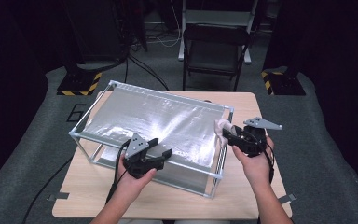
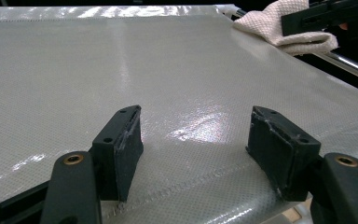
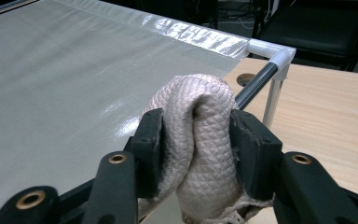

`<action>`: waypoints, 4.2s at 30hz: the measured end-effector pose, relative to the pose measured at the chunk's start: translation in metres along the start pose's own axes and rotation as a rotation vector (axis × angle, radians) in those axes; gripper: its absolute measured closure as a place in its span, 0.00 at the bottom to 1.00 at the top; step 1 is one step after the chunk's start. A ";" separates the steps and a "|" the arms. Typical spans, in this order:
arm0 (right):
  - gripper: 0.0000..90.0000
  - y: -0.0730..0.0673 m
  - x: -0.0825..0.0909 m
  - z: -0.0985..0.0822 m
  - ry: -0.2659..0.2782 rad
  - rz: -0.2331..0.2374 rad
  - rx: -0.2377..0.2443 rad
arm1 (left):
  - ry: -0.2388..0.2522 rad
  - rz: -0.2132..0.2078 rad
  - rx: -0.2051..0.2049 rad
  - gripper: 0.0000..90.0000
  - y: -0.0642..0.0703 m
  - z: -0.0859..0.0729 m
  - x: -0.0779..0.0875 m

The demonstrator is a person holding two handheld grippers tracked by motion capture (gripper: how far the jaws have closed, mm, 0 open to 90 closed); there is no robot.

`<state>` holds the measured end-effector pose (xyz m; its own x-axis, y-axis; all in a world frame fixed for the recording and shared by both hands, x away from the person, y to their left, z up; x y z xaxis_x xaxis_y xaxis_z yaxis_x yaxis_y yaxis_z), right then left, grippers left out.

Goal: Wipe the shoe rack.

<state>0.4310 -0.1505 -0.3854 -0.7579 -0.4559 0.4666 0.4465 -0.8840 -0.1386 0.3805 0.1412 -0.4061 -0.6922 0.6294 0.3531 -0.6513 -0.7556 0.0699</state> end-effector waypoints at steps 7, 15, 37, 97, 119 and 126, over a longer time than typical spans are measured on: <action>0.61 0.016 -0.020 0.011 -0.009 -0.022 -0.007 | -0.002 -0.005 0.006 0.38 0.001 0.000 0.000; 0.61 0.030 -0.035 0.021 -0.017 -0.035 -0.042 | 0.004 -0.003 0.010 0.38 0.000 0.000 0.000; 0.59 -0.018 0.022 -0.021 0.027 0.046 -0.029 | -0.003 0.008 0.000 0.39 0.003 -0.003 0.002; 0.54 -0.051 0.056 -0.050 0.036 0.108 -0.060 | -0.002 0.007 0.002 0.40 0.008 -0.001 -0.002; 0.62 -0.001 0.026 -0.024 0.000 0.038 -0.045 | -0.041 -0.052 -0.041 0.30 0.001 0.001 0.023; 0.63 0.010 0.019 -0.019 -0.001 0.041 -0.047 | -0.045 -0.003 -0.059 0.30 -0.018 -0.002 0.033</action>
<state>0.4119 -0.1700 -0.3944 -0.7389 -0.4917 0.4608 0.4540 -0.8686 -0.1988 0.3691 0.1757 -0.3979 -0.6763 0.6219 0.3948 -0.6717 -0.7406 0.0160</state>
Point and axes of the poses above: each handheld gripper's, and its own axes: x roughly backward along the jaws, z roughly out of its top, y roughly to its right, the point moved 5 cm from there along -x, roughly forward along the jaws, and after that the axes turned 1 degree about z, right-handed, at the moved point
